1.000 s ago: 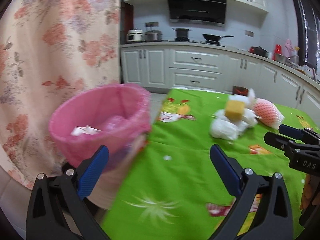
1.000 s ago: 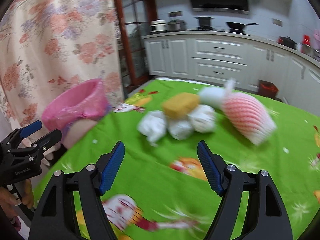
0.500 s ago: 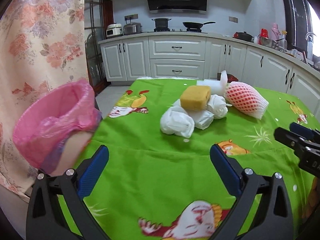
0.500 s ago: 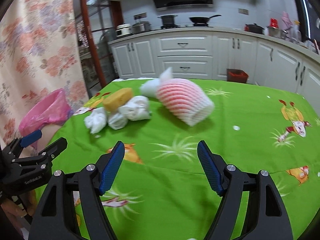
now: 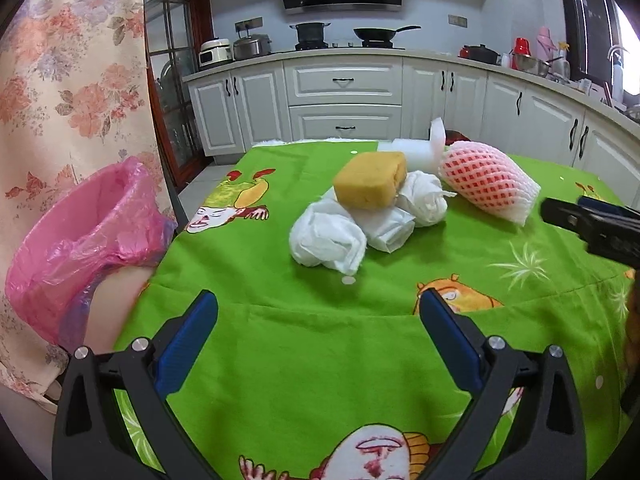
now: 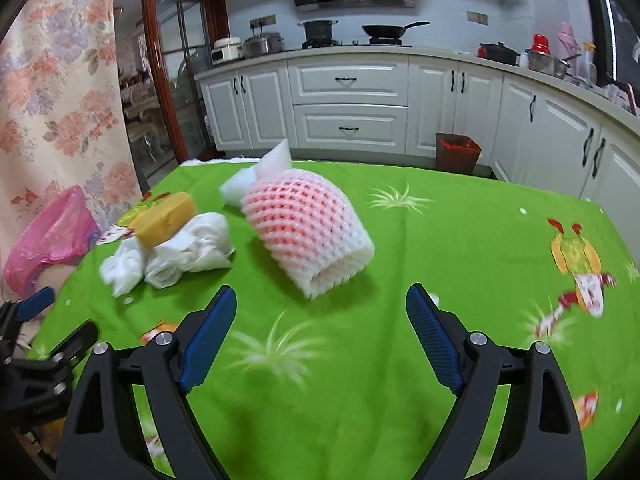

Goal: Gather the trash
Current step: 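Grasp the pink foam net with the right tool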

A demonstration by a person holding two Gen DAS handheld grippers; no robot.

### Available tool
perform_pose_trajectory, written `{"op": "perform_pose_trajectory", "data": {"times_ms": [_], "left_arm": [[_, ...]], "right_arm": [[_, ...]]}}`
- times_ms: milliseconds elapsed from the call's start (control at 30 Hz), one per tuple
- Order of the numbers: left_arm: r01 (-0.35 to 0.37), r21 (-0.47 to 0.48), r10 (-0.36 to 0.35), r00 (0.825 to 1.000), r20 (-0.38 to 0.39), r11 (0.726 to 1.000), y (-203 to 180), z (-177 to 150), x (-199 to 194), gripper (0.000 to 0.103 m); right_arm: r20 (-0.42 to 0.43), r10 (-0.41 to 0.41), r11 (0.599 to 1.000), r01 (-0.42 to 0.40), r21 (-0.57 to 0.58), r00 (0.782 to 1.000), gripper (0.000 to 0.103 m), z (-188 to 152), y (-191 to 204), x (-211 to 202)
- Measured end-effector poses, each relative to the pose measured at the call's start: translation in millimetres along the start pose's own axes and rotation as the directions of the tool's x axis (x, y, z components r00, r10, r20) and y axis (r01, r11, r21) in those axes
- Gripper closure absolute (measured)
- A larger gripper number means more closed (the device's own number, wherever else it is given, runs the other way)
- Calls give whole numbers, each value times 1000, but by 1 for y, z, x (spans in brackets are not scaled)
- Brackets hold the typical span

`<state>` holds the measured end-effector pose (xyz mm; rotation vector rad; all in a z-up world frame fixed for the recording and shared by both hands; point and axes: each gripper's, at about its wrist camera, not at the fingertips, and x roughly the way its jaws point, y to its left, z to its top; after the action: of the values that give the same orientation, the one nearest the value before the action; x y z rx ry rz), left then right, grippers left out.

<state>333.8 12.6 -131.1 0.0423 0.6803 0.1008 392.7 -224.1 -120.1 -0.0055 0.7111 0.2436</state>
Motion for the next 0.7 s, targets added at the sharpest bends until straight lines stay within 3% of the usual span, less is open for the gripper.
{"op": "perform_pose_trajectory", "data": {"times_ms": [300,500,533,567,667,700], "left_arm": [[5,-19,-5,999,-37,1000,9,9,18,6],[26,-19,-27,997,-74,999,11,24,42,6],[28,-22,-30,996,-81,999,11,26,45,6],[29,-26,-31,996,-86,999,12,28,48,6],[45,-50,-50,993,-103,998,16,35,59,12],[47,-54,-53,993,-108,997,16,37,62,15]], "right_arm": [[-90,0,998,-5,-56,996,19,40,6,59],[-148,9,998,-18,-60,989,19,44,7,86],[-154,20,998,-30,-58,988,28,43,7,87],[-153,43,997,-52,-56,987,44,42,8,86],[-138,71,995,-81,-62,988,66,37,9,79],[-129,72,995,-81,-65,989,68,35,10,75]]}}
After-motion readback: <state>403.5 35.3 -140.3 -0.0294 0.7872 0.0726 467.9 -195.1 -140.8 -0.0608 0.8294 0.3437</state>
